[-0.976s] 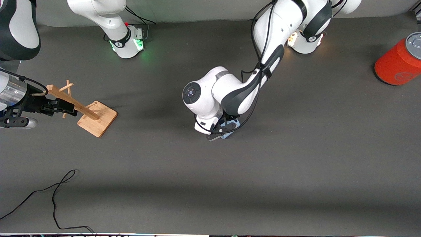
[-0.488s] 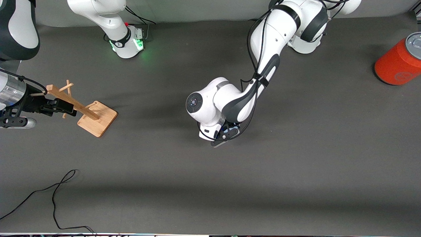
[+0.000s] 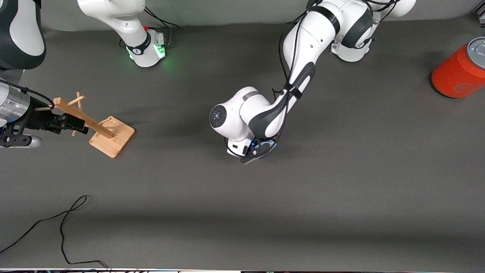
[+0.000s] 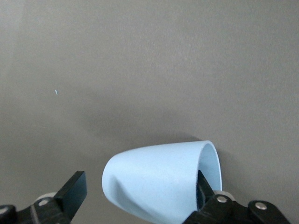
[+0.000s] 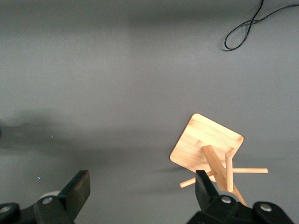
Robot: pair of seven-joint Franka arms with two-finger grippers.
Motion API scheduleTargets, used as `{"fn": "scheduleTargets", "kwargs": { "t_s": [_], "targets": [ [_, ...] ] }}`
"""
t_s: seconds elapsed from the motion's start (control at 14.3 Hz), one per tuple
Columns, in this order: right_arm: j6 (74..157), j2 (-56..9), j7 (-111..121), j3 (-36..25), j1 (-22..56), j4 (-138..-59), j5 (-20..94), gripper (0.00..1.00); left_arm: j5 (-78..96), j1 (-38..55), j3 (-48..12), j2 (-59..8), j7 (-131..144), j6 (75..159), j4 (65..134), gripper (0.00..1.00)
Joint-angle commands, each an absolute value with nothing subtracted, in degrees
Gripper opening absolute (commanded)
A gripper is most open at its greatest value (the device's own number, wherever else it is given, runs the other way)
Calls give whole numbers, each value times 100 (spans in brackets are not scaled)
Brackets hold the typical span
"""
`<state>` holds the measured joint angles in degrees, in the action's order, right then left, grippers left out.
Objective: Rotate and upright cup with both arms
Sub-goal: 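Grasp the lying cup's rim with the left gripper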
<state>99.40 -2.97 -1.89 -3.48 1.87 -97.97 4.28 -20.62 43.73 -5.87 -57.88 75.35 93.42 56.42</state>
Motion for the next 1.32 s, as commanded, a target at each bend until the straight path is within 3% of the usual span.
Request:
{"fn": "scheduleTargets", "kwargs": {
  "t_s": [0.0, 0.56, 0.63, 0.7, 0.91, 0.98, 1.05, 1.25],
  "targets": [
    [10011, -202, -97, -404, 237, -9870, 483, 100, -2127, 4474, -510, -5827, 7673, 9115, 5519, 100],
    [10011, -176, -97, -413, 237, -9861, 483, 100, -2109, 4632, -518, -5827, 7673, 8790, 5686, 100],
    [10011, -158, -97, -413, 237, -9870, 483, 100, -2083, 4632, -519, -5818, 7690, 8754, 5687, 93],
    [10011, -158, -97, -413, 237, -9861, 475, 100, -2074, 4632, -527, -5810, 7786, 8737, 5678, 81],
    [10019, -158, -88, -404, 237, -9861, 308, 100, -2022, 4623, -554, -5801, 8130, 8736, 5678, 28],
    [10028, -158, -88, -404, 246, -9861, 308, 100, -1926, 4623, -545, -5792, 8139, 8728, 5678, 17],
    [10020, -158, -97, -404, 246, -9870, 308, 100, -1907, 4623, -545, -5792, 8139, 8693, 5678, 10],
    [10011, -106, -114, -404, 246, -9870, 308, 100, -1907, 4614, -554, -5670, 8095, 8578, 5660, 9]
  ]
}}
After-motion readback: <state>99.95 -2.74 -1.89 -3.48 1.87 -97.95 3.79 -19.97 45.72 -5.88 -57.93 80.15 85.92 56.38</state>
